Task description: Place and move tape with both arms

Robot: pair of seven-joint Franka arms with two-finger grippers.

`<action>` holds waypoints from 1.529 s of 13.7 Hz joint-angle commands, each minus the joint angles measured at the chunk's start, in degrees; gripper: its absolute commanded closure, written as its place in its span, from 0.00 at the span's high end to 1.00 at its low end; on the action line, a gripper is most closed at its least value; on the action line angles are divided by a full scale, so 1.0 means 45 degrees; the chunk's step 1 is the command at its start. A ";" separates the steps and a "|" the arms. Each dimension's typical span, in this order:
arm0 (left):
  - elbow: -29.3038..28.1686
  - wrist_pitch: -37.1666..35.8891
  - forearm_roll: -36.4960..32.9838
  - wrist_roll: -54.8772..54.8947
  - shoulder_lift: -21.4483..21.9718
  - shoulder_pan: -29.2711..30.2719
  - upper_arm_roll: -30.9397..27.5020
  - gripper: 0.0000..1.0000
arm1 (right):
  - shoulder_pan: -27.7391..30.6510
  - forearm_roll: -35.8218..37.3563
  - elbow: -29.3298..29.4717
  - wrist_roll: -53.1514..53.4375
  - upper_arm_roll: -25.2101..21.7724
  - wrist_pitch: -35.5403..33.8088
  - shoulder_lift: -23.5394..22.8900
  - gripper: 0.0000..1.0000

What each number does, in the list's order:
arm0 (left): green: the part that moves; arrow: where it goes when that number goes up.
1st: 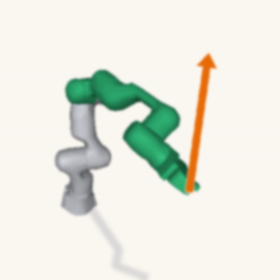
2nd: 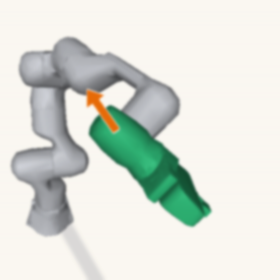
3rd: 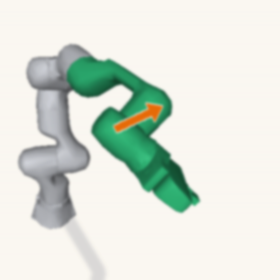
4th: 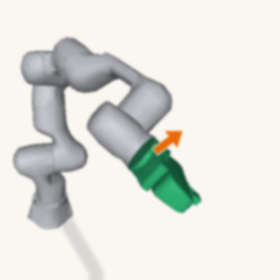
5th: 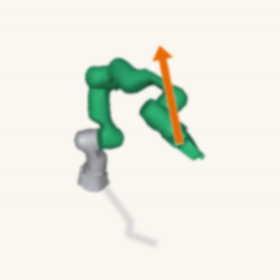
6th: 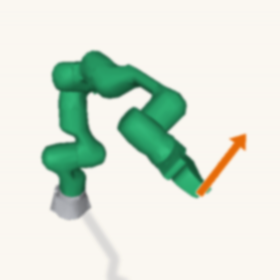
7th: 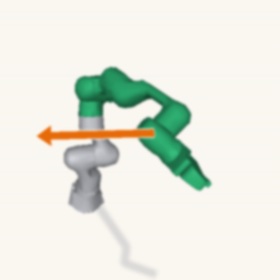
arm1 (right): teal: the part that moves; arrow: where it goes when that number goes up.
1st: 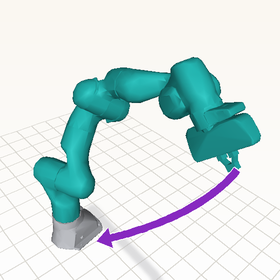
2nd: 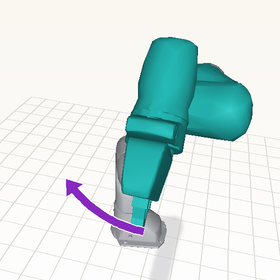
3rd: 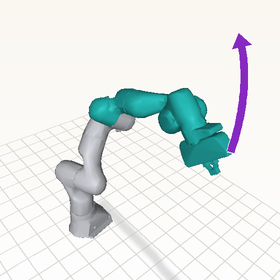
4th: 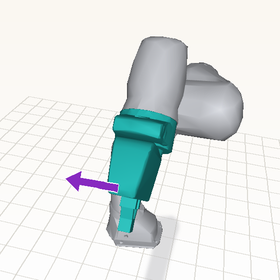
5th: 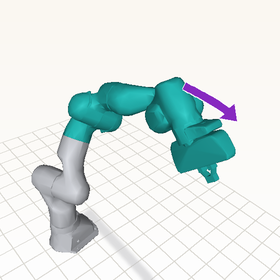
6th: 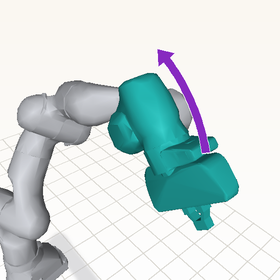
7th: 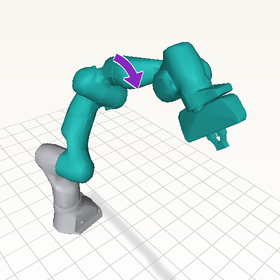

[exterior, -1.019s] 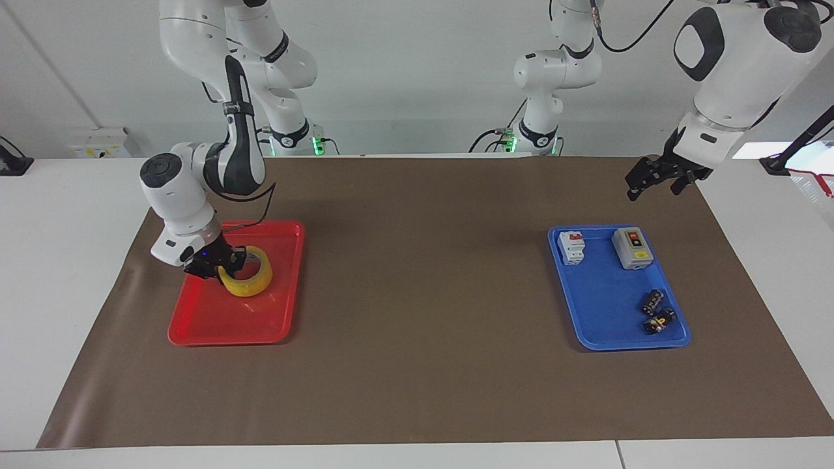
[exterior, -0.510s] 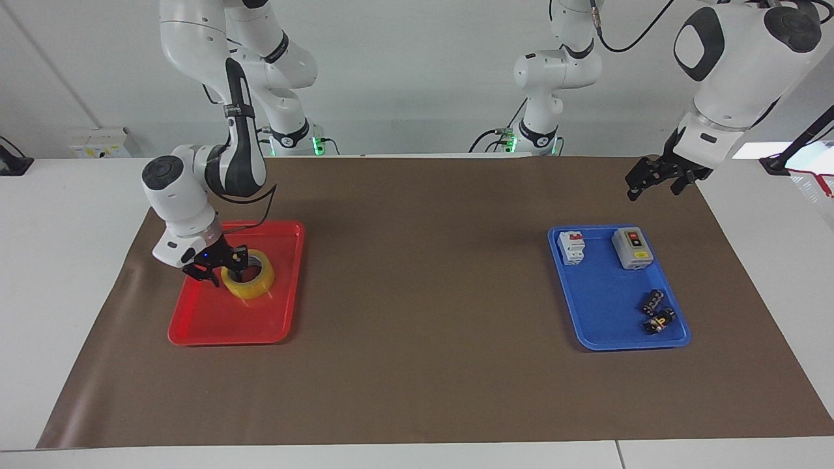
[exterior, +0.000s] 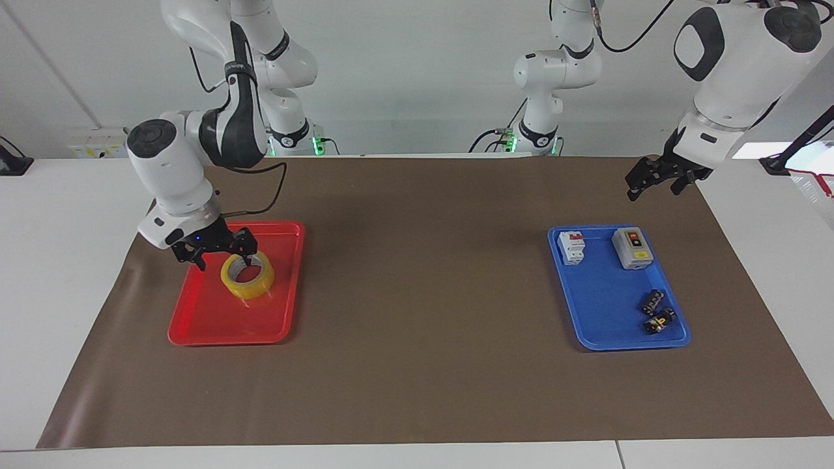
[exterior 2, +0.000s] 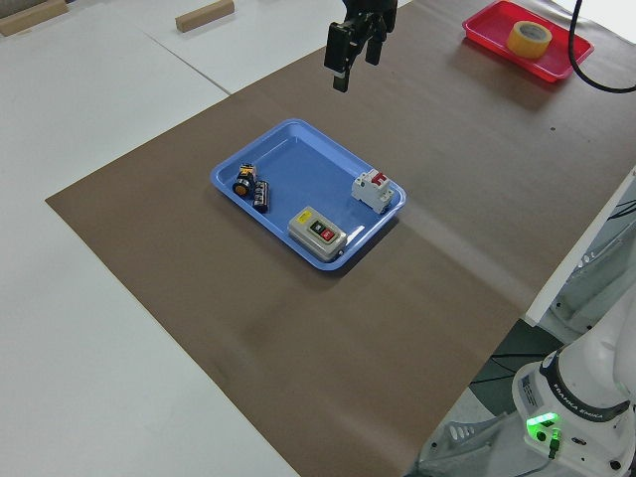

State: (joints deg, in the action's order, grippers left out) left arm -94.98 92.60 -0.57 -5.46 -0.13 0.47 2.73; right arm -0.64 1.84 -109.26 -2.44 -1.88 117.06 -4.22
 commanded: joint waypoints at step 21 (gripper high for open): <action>-0.0279 0.0046 0.0342 0.0120 0.0282 0.0110 -0.0002 1.00 | -0.0463 0.0645 0.5101 0.1538 0.0456 -0.7850 0.1251 1.00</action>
State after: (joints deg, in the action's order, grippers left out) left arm -94.98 92.60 -0.57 -5.46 -0.12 0.47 2.73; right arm -2.10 3.40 -87.04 5.03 -0.32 81.61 1.64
